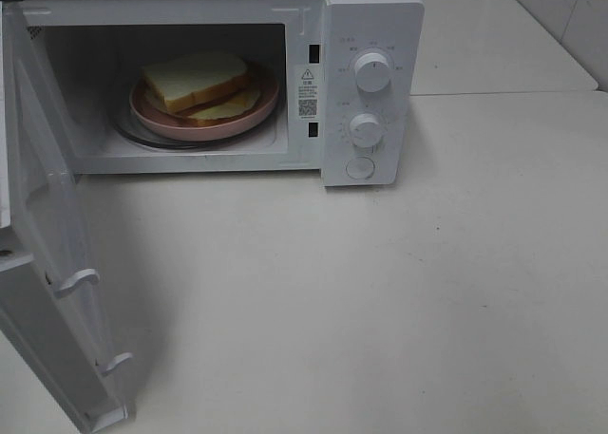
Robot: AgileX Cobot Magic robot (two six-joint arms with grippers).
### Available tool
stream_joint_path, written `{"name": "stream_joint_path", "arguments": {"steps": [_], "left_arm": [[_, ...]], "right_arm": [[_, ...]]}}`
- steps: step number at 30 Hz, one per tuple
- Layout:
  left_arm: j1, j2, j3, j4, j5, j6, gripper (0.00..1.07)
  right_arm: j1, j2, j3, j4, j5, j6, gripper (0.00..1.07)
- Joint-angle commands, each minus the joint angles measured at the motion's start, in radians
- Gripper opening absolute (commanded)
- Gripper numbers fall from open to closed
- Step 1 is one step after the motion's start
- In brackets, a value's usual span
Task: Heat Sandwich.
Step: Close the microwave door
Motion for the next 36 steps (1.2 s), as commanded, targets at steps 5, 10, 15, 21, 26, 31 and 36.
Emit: {"name": "stream_joint_path", "arguments": {"steps": [5, 10, 15, 21, 26, 31, 36], "left_arm": [[0.001, -0.017, 0.003, 0.004, -0.018, -0.001, 0.74], [0.001, -0.017, 0.003, 0.004, -0.018, -0.001, 0.74], [0.001, -0.014, 0.003, 0.005, -0.018, -0.002, 0.74], [0.001, -0.014, 0.003, 0.005, -0.018, -0.002, 0.74], [0.001, -0.014, 0.003, 0.005, -0.018, -0.002, 0.74], [0.001, -0.014, 0.003, 0.005, -0.018, -0.002, 0.74], [0.001, -0.014, 0.003, 0.005, -0.018, -0.002, 0.74]], "right_arm": [[-0.003, -0.132, 0.000, -0.004, -0.005, 0.002, 0.53], [-0.003, -0.180, 0.002, -0.004, -0.005, 0.004, 0.53], [-0.003, -0.181, 0.002, -0.006, -0.005, 0.022, 0.53], [-0.003, -0.181, 0.002, -0.007, -0.004, 0.044, 0.53], [-0.003, -0.181, 0.002, -0.007, -0.004, 0.044, 0.53], [-0.003, -0.181, 0.002, -0.007, -0.004, 0.044, 0.53], [-0.003, -0.181, 0.002, -0.007, -0.004, 0.044, 0.53]]}}
